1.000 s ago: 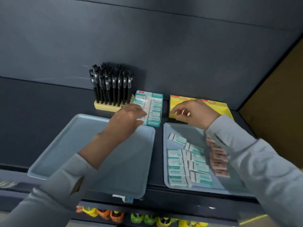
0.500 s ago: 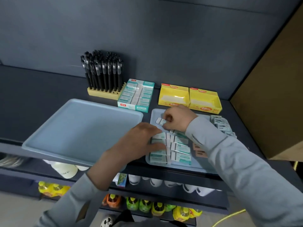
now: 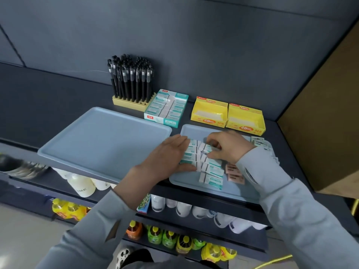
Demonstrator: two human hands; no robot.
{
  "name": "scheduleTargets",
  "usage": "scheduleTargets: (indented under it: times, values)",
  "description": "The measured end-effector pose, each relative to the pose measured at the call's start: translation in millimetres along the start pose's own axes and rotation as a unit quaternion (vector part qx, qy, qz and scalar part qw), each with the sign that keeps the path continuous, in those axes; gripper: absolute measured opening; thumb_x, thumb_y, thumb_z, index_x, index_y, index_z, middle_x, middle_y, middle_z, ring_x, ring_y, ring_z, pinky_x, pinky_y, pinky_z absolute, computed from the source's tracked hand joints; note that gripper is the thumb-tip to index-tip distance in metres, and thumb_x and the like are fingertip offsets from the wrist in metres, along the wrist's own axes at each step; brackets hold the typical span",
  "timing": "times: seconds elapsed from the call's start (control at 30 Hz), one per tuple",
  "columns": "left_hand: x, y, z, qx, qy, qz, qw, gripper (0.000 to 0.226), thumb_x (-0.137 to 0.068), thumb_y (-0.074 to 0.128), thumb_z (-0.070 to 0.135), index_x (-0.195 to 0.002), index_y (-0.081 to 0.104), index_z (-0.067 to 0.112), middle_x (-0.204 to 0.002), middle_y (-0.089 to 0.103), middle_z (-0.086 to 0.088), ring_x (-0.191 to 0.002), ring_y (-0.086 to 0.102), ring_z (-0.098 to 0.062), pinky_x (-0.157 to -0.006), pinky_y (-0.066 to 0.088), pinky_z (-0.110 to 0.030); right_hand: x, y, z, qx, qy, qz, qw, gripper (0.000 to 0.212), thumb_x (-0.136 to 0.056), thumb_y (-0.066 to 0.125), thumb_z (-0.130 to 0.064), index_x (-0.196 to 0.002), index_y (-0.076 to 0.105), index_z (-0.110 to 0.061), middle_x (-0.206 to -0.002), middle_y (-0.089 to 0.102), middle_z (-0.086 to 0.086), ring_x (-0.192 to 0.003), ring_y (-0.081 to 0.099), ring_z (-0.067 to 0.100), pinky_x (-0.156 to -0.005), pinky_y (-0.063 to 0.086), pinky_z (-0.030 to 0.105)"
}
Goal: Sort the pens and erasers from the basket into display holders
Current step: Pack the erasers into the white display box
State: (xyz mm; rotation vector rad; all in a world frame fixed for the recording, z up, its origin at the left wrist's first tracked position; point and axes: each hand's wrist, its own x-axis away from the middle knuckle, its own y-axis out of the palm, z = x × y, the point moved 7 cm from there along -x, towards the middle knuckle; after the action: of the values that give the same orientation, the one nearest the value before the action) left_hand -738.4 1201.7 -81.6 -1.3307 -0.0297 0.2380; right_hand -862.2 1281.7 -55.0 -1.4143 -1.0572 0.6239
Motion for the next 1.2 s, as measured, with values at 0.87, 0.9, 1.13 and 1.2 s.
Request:
scheduleTargets:
  times: [0.87,0.9,1.13,1.2]
  values:
    - [-37.6,-0.2,11.2,-0.129,0.005,0.023,0.991,0.069,-0.084,0.054,0.06,-0.129,0.046,0.008,-0.116,0.057,-0.012,-0.104,0.049,-0.029,-0.093,0.04,-0.036,-7.0,-3.6,-9.3,0.032,0.005,-0.071,0.997,0.043,-0.077,0.076,-0.034,-0.116,0.066,-0.019,-0.106,0.067,0.003,-0.09,0.056,0.021,-0.076,0.047,0.03]
    - [-39.1,-0.4,13.0,-0.155,0.008,0.034,0.987,0.069,-0.085,0.052,0.059,-0.128,0.047,0.006,-0.113,0.057,-0.014,-0.101,0.051,-0.03,-0.09,0.04,-0.037,-9.1,-3.9,-8.9,0.036,0.011,-0.063,0.997,0.039,-0.077,0.075,-0.033,-0.112,0.067,-0.018,-0.103,0.068,0.004,-0.088,0.057,0.022,-0.073,0.046,0.029]
    - [-44.8,10.2,10.1,-0.178,-0.002,0.087,0.98,0.085,-0.074,0.042,0.063,-0.126,0.053,-0.004,-0.09,0.058,-0.02,-0.07,0.053,-0.031,-0.067,0.052,-0.039,-14.1,-20.1,12.3,-0.044,0.057,0.007,0.997,0.02,-0.081,0.07,-0.031,-0.089,0.066,-0.012,-0.085,0.063,0.004,-0.081,0.058,0.023,-0.057,0.037,0.028]
    - [-45.7,9.9,8.8,-0.157,-0.008,0.08,0.984,0.097,-0.07,0.061,0.063,-0.139,0.04,-0.002,-0.102,0.053,-0.018,-0.077,0.055,-0.029,-0.072,0.054,-0.038,-15.1,-23.4,18.3,-0.086,0.064,0.023,0.994,0.02,-0.08,0.071,-0.029,-0.089,0.066,-0.012,-0.086,0.064,0.005,-0.08,0.059,0.024,-0.06,0.041,0.029]
